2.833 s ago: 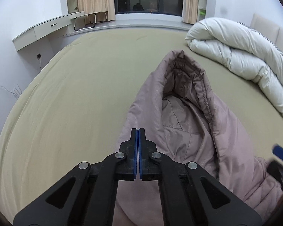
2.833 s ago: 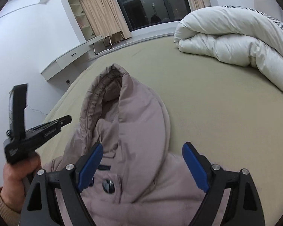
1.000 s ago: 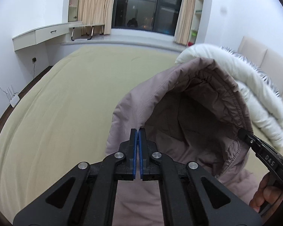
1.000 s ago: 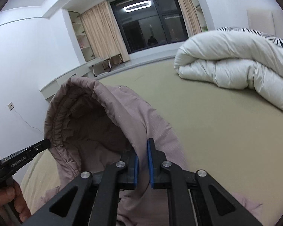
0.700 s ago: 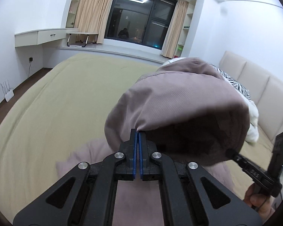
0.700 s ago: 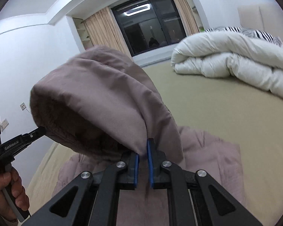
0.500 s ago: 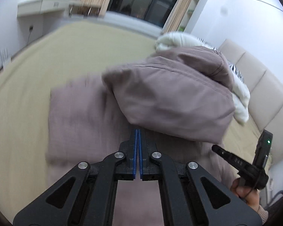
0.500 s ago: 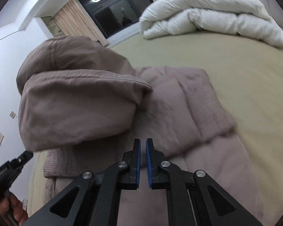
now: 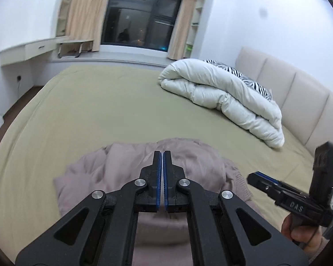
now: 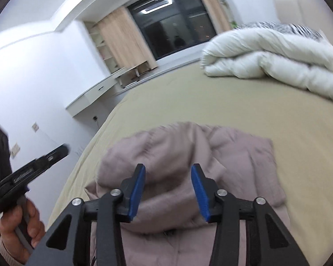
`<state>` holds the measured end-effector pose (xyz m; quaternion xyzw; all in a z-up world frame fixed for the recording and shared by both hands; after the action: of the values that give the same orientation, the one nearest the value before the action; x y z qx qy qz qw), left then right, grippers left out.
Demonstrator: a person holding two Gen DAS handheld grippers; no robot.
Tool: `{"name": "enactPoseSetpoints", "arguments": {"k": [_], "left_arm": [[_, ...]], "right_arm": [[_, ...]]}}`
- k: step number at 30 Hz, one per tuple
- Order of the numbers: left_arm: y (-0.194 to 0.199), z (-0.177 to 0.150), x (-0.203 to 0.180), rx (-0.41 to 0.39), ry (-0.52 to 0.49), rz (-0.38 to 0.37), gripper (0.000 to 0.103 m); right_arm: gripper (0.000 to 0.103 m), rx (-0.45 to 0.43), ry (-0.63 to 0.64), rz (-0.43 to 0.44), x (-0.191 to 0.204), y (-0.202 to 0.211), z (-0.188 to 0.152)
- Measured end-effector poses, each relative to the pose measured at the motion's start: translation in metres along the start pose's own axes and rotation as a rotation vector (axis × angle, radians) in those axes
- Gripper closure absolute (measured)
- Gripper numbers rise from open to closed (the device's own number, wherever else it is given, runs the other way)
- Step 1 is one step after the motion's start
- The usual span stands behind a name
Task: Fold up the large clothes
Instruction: 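Fold the hood down onto the coat body with both grippers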
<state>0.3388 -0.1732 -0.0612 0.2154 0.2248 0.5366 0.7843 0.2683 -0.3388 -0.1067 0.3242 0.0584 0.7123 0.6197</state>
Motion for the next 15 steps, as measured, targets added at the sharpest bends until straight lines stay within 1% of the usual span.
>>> {"name": "enactPoseSetpoints", "arguments": {"k": [2,3,4,5,6,7,8,9,10,11,12,13,14,15], "left_arm": [[-0.030,0.002,-0.005,0.034,-0.040,0.032,0.103],[-0.051,-0.003,0.000,0.083,-0.051,0.063,0.103],[-0.074,-0.018,0.006,0.173,-0.047,0.105,0.103],[-0.099,-0.029,0.012,0.229,-0.029,0.125,0.103],[-0.118,-0.051,0.026,0.297,0.006,0.147,0.103],[-0.132,-0.073,0.040,0.353,0.029,0.168,0.103],[-0.136,-0.092,0.051,0.379,0.050,0.165,0.103],[-0.139,-0.107,0.060,0.390,0.073,0.150,0.103],[-0.136,-0.115,0.064,0.380,0.071,0.143,0.103],[-0.135,-0.116,0.063,0.373,0.060,0.144,0.103],[-0.132,-0.115,0.061,0.369,0.058,0.135,0.103],[-0.127,-0.112,0.062,0.364,0.077,0.112,0.103],[-0.121,-0.109,0.064,0.358,0.096,0.105,0.103],[-0.110,-0.101,0.067,0.328,0.132,0.095,0.103]], "right_arm": [[0.058,0.034,0.059,-0.011,0.016,-0.025,0.010],[0.058,0.068,0.080,-0.024,0.019,-0.040,0.010],[0.058,0.111,0.092,-0.038,0.019,-0.057,0.006],[0.058,0.155,0.098,-0.056,0.017,-0.074,0.000],[0.058,0.220,0.106,-0.088,0.012,-0.092,-0.013],[0.058,0.304,0.117,-0.119,0.007,-0.109,-0.032],[0.058,0.362,0.125,-0.137,-0.001,-0.123,-0.049],[0.058,0.378,0.139,-0.138,-0.008,-0.133,-0.064],[0.058,0.353,0.175,-0.134,-0.010,-0.136,-0.073],[0.058,0.322,0.207,-0.137,-0.009,-0.135,-0.077],[0.058,0.315,0.212,-0.141,-0.007,-0.133,-0.078],[0.058,0.319,0.198,-0.136,-0.008,-0.130,-0.075],[0.059,0.329,0.170,-0.124,-0.009,-0.127,-0.068],[0.059,0.327,0.139,-0.113,-0.010,-0.120,-0.059]]}}
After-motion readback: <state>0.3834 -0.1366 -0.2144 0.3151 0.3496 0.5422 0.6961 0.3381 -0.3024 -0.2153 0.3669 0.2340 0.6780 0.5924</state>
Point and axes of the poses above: each gripper's, at about its wrist camera, not at the fingertips, and y roughly against the way its jaws point, x to its left, z to its top, the point moved 4 cm from there along -y, roughly the way its jaws point, and after that the axes turned 2 degrees about z, right-handed, at the moved point
